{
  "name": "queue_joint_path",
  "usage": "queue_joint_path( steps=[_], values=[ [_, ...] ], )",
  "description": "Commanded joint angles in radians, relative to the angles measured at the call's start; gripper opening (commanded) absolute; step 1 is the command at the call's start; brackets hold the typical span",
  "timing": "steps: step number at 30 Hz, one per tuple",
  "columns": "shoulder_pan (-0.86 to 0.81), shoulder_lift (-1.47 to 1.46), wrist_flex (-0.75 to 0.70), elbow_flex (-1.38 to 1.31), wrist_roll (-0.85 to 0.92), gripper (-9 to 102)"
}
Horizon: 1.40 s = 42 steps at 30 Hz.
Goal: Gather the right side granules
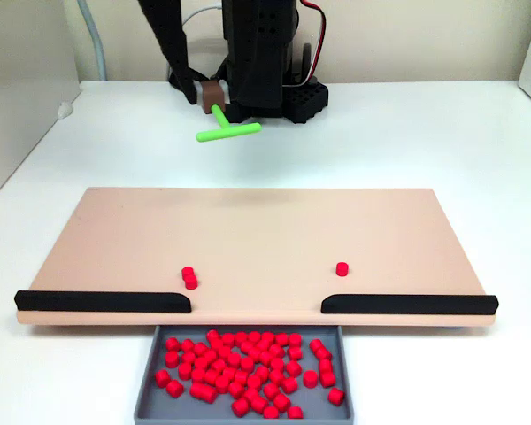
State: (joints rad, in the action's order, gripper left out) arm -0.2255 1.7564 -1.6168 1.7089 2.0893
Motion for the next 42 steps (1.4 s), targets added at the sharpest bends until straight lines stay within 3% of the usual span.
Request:
queue_joint_path(
  steps=[1, 9, 20, 27, 33, 42],
  values=[
    [-0.038, -0.046, 0.005, -0.1, 0.114, 0],
    [-0.087, -0.225, 0.005, -0.265, 0.377, 0],
    [-0.15, -0.471, 0.006, -0.489, 0.946, 0],
    [-0.179, -0.557, 0.121, -0.492, 1.27, 0],
    [-0.187, -0.617, 0.201, -0.492, 1.402, 0],
    [-0.17, -0.699, 0.202, -0.568, 1.443, 0]
  ],
)
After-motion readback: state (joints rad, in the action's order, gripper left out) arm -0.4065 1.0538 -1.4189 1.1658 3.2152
